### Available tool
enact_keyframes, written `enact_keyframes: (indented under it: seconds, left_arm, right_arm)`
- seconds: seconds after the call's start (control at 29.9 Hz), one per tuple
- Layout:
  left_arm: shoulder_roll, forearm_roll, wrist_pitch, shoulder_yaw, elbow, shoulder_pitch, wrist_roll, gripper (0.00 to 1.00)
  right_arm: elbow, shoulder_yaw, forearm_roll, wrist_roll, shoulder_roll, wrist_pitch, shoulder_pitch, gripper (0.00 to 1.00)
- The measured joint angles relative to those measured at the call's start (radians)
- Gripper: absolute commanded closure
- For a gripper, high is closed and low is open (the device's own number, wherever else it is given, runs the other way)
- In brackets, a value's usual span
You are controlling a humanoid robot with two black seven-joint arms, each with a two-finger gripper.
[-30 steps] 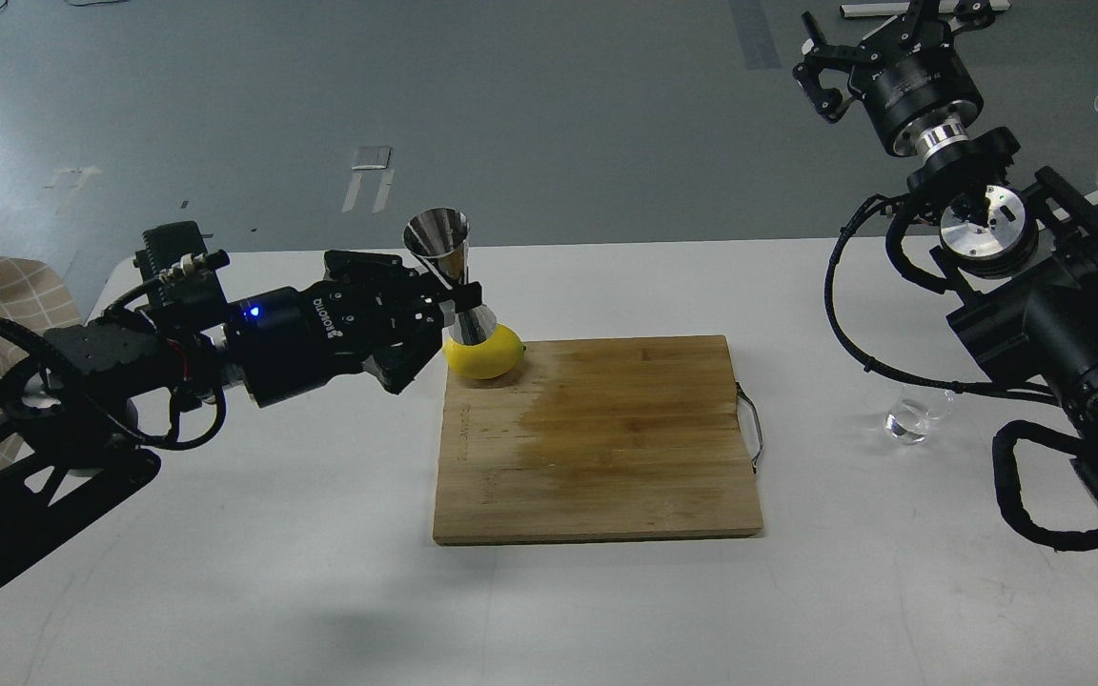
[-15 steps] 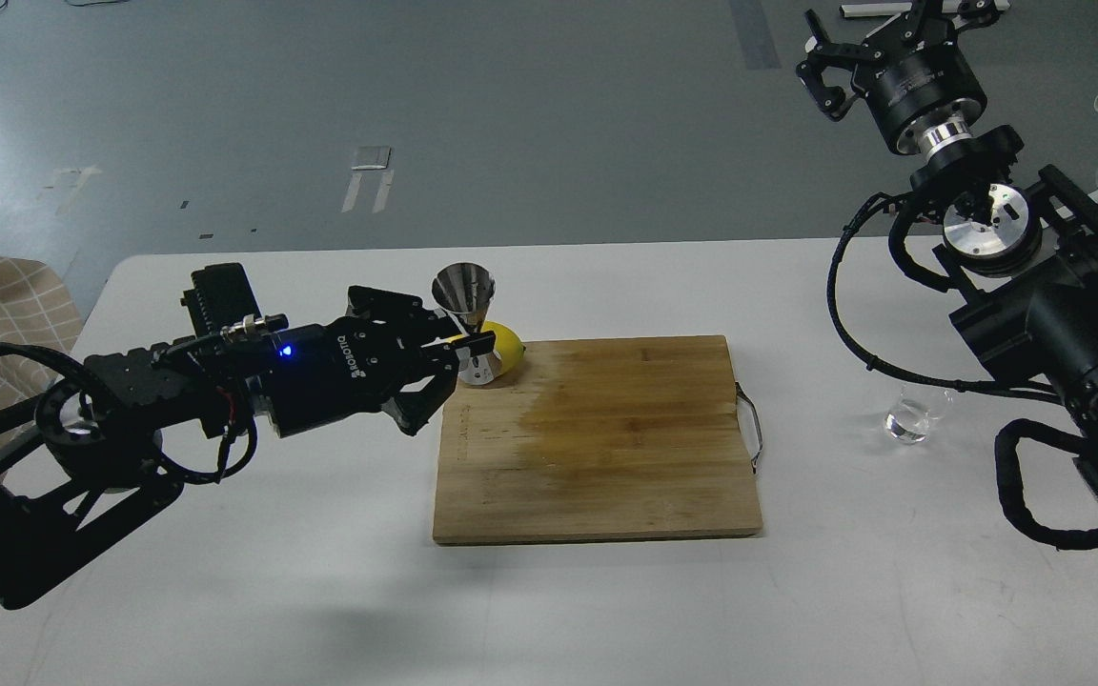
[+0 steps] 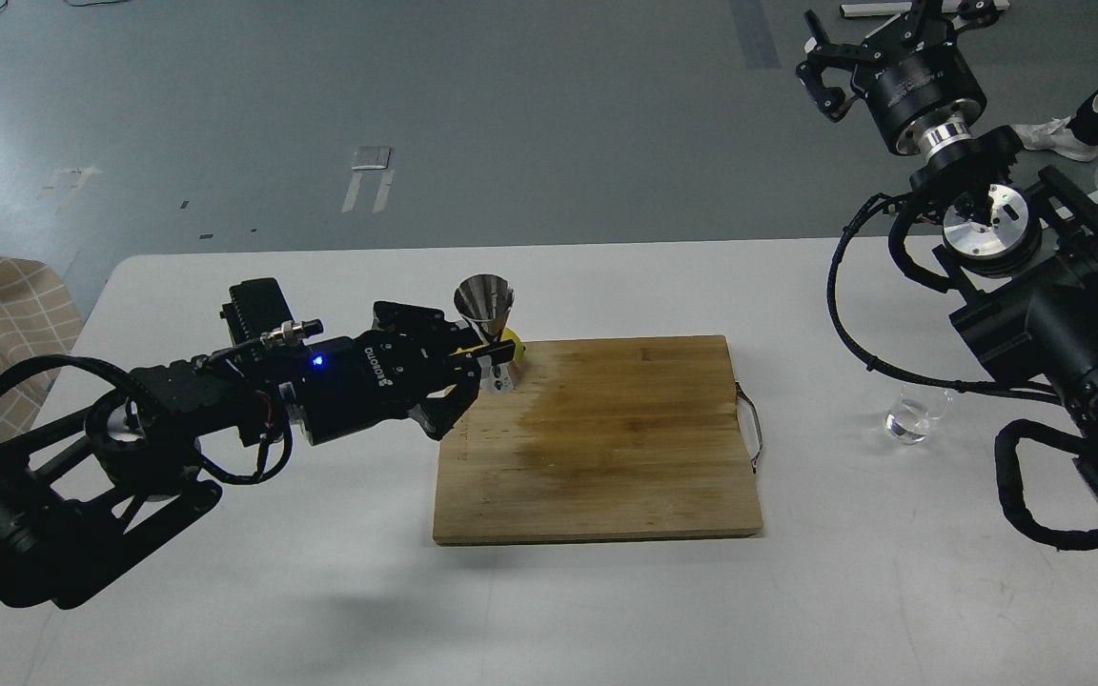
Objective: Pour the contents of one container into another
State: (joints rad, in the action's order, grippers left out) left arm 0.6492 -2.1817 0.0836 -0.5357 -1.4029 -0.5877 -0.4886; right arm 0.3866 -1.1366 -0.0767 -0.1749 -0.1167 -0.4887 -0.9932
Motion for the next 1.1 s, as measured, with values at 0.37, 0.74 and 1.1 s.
enact_keyframes:
  seconds: [0.37, 0.74, 1.1]
  left_arm:
    - [-0.151, 0.0, 0.009, 0.011, 0.14, -0.007, 0.0, 1.0]
    - [-0.241, 0.0, 0.025, 0.034, 0.225, -0.005, 0.0, 1.0]
    - [-0.303, 0.0, 0.09, 0.039, 0.329, -0.003, 0.0, 1.0]
  right_arm:
    - [0.0, 0.001, -0.003, 0.0, 0.0, 0.0, 0.0, 0.0]
    - [0.0, 0.003, -0.004, 0.0, 0.004, 0.0, 0.002, 0.0]
    - [0.0, 0.003, -0.005, 0.0, 0.005, 0.0, 0.002, 0.0]
